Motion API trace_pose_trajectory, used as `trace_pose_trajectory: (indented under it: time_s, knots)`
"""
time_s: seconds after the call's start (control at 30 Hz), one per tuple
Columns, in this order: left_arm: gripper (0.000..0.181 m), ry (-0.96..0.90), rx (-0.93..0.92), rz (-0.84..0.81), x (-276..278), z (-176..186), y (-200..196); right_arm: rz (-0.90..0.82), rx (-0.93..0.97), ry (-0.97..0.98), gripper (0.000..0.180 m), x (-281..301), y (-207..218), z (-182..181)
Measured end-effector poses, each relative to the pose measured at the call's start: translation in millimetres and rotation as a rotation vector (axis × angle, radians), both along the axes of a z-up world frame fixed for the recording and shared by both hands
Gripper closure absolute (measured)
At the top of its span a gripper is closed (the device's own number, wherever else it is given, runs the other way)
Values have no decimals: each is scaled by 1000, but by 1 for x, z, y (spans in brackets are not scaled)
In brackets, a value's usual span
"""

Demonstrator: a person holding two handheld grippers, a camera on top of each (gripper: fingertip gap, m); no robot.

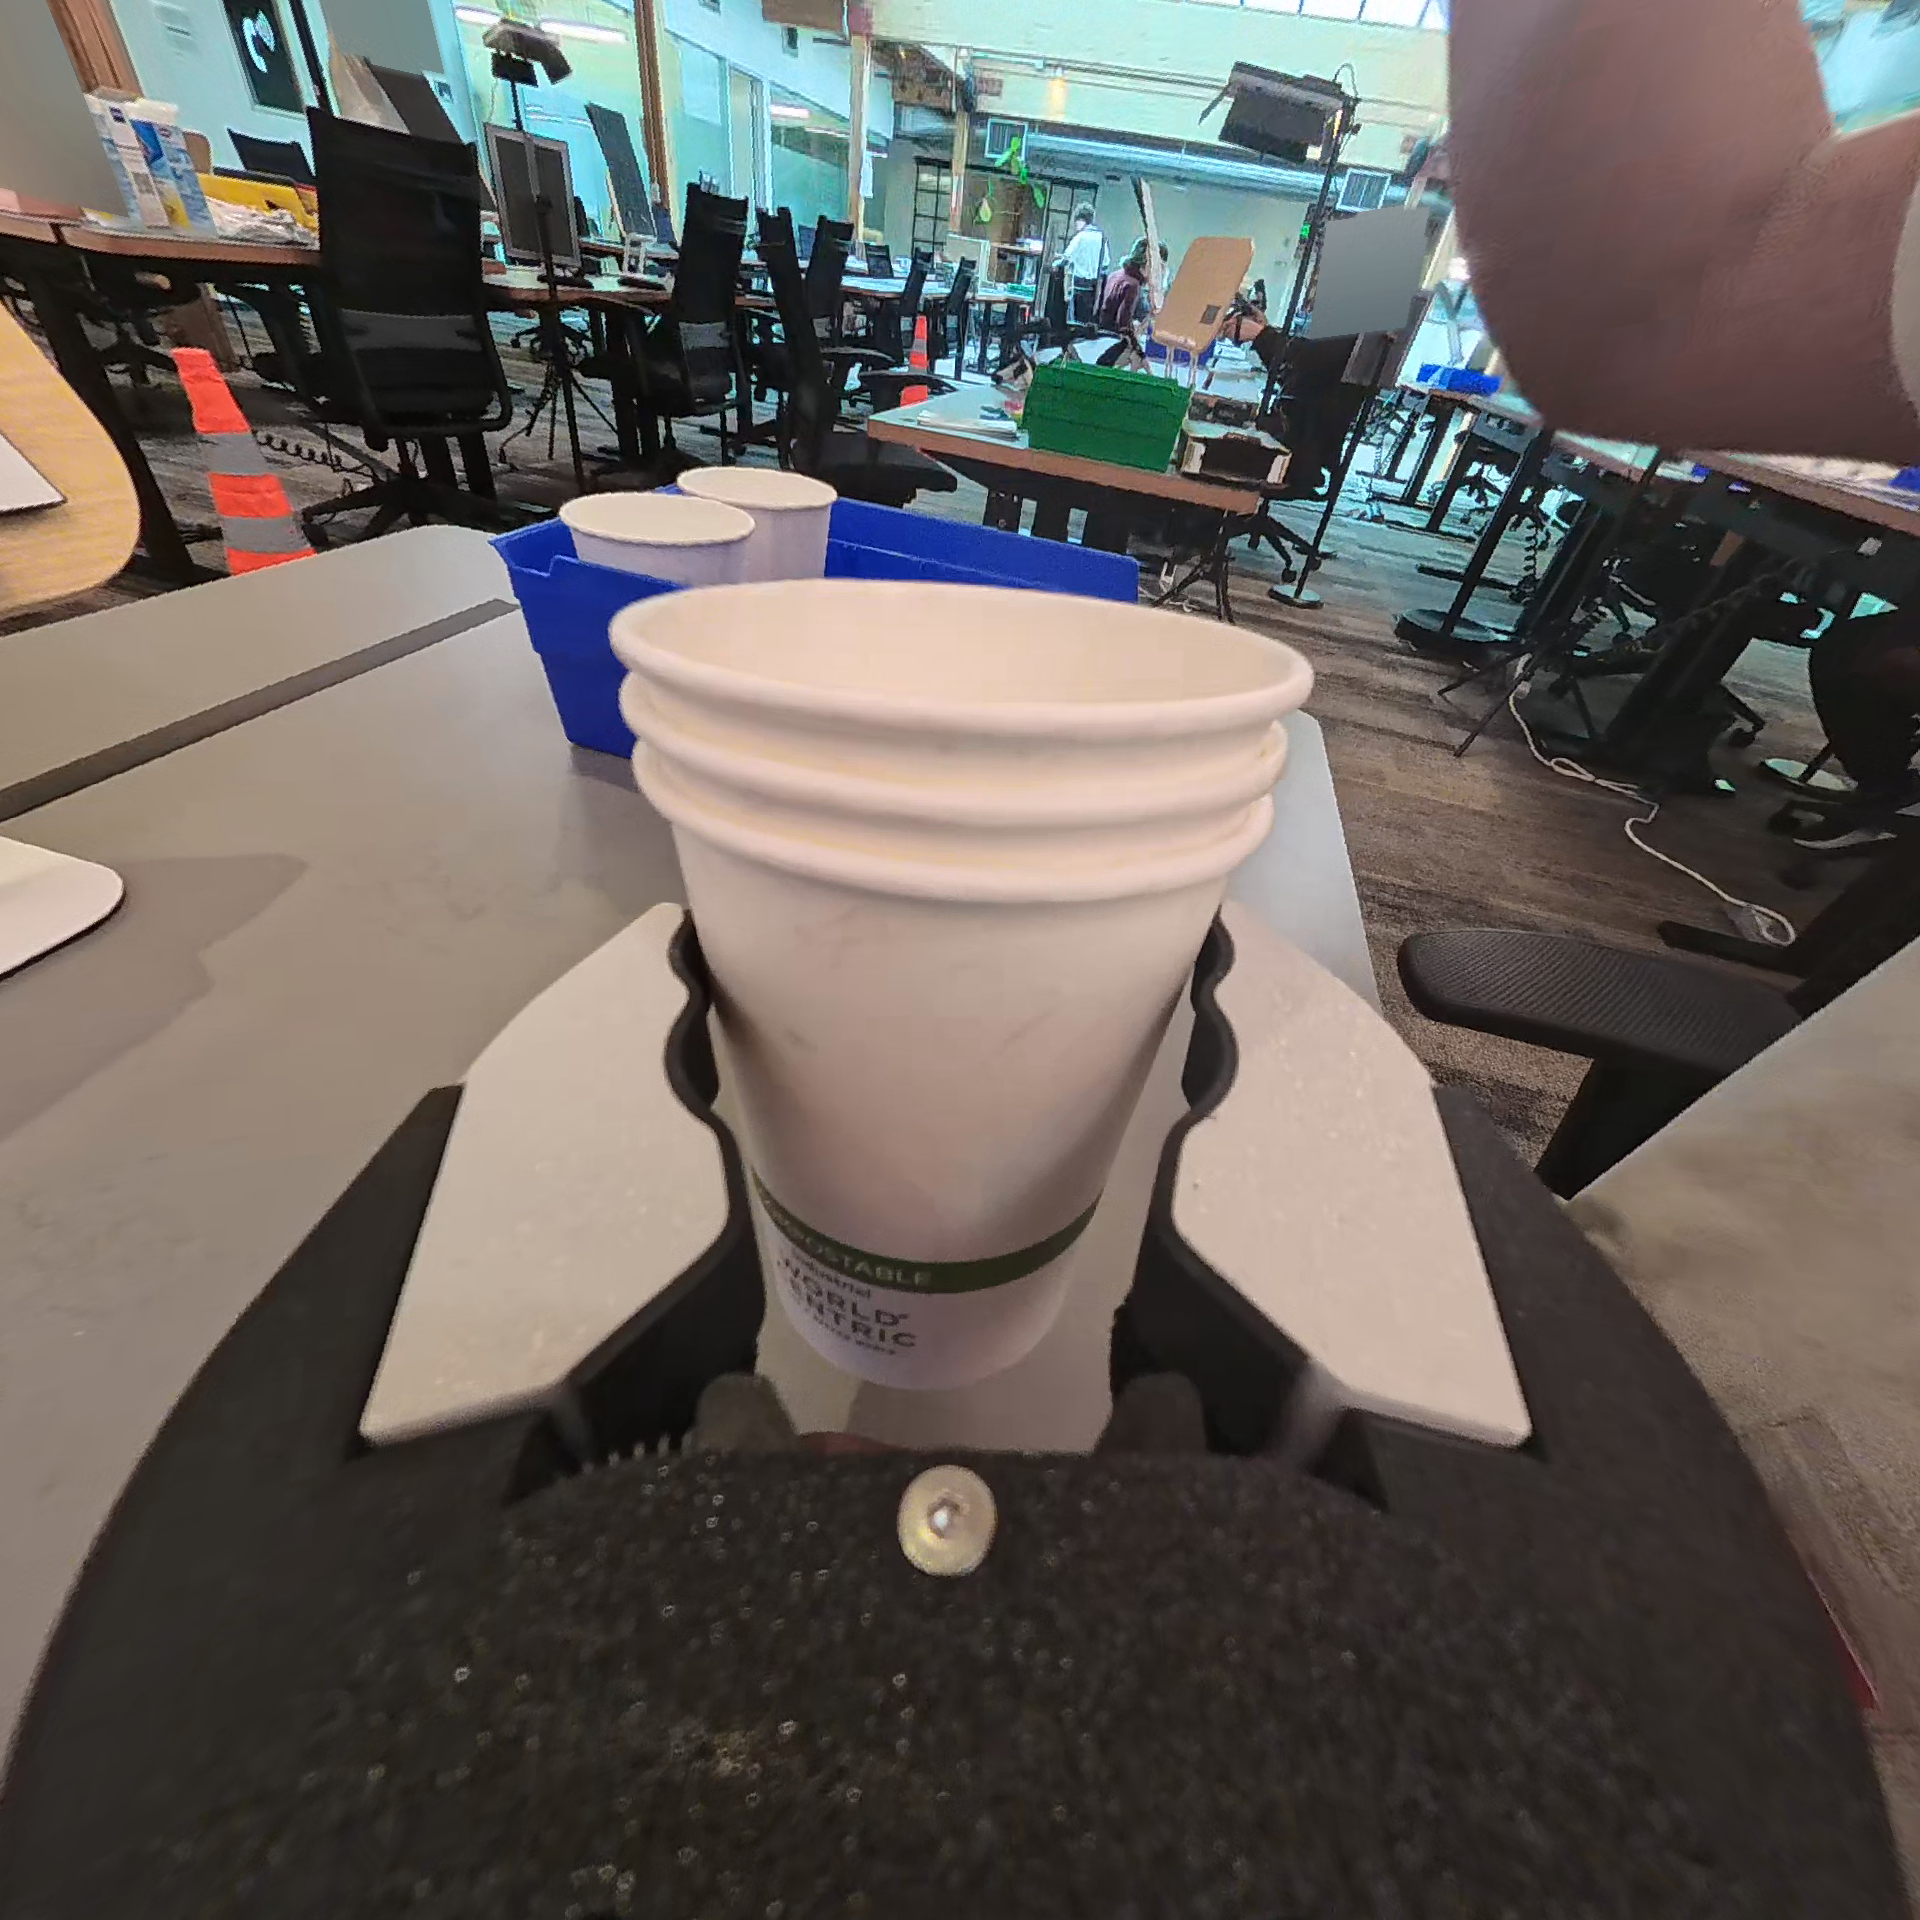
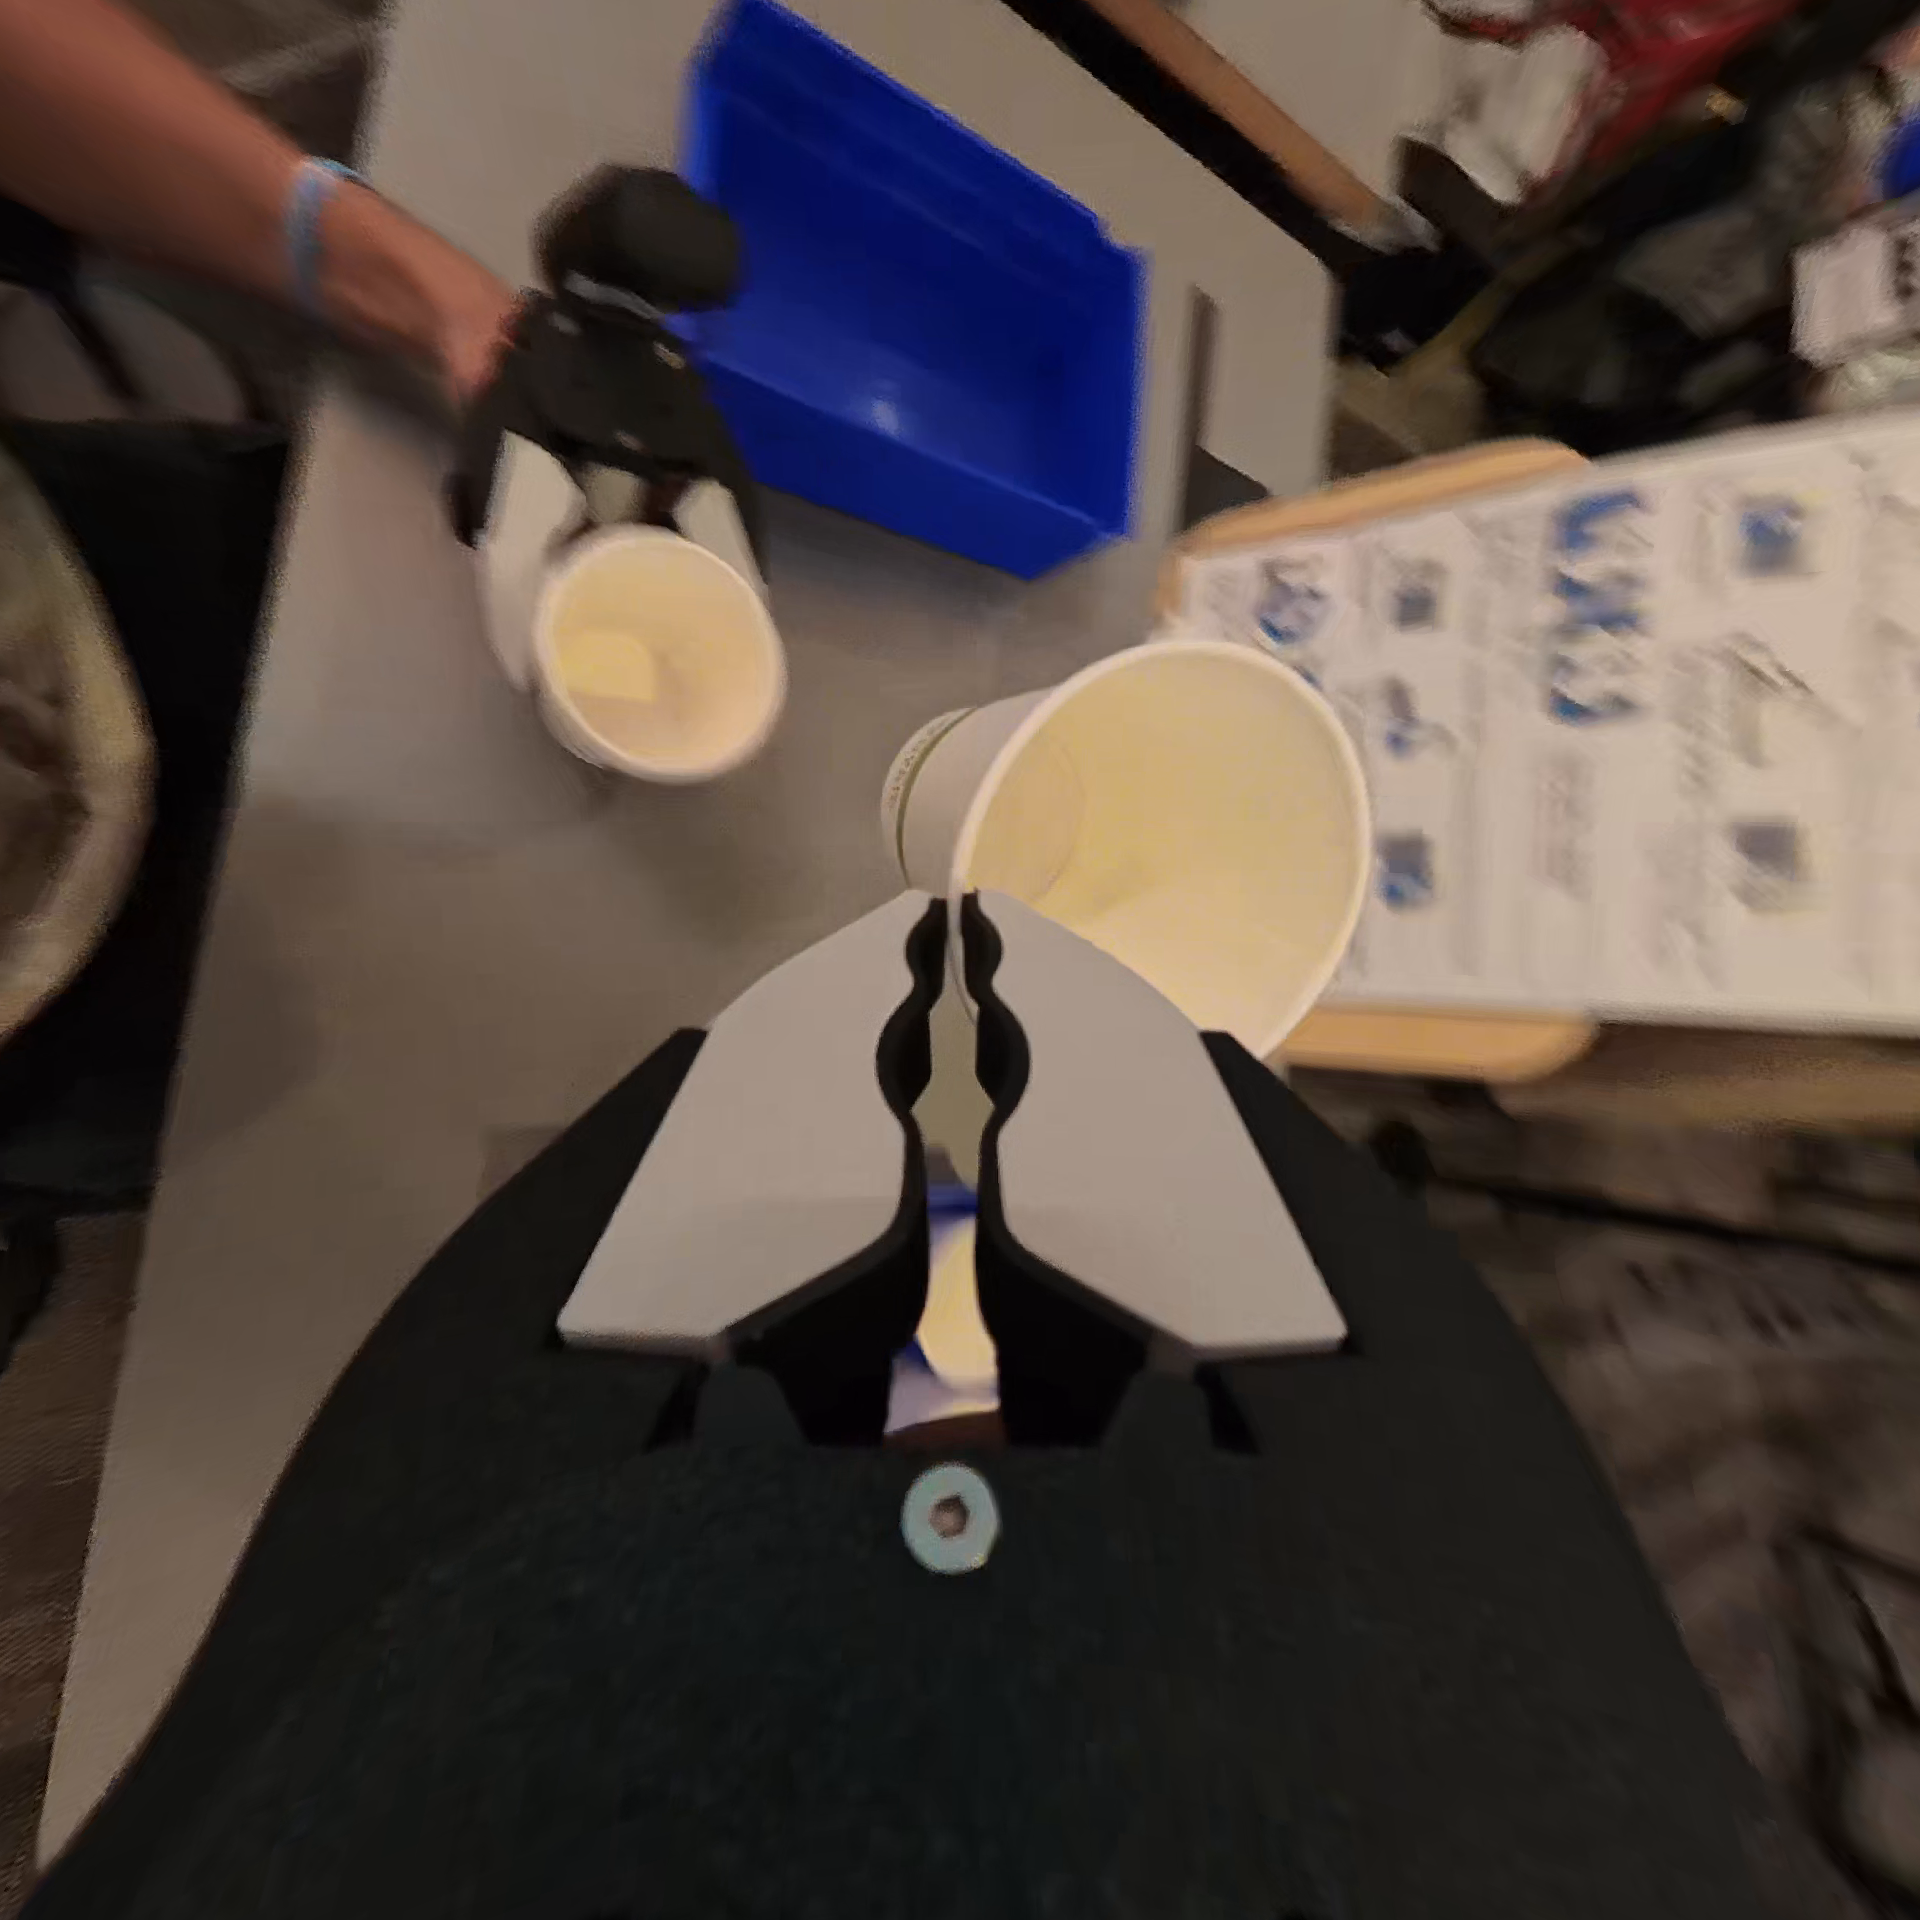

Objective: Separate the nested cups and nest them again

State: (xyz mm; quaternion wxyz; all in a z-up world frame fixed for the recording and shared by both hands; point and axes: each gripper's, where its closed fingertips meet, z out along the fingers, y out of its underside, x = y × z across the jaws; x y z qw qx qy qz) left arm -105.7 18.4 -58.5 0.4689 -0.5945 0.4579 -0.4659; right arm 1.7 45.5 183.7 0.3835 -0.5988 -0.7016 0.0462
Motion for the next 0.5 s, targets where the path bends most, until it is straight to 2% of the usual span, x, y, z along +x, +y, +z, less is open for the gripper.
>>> trace_pose_trajectory:
  time_s: [0.1, 0.2, 0.3, 0.5]
  knots:
    - [92, -5, 0, -2, -1, 2, 0, -235, 113, -67, 177, 73, 22, 23]
    - [92, -9, 4, -4, -2, 4, 0, -423, 121, -117, 177, 142, 34, 13]
    - [92, -7, 7, -8, -1, 4, -2, -540, 51, -113, 177, 194, 38, -24]
    - [92, 7, 12, -13, 3, 3, -5, -686, -122, -117, 177, 254, 42, -138]
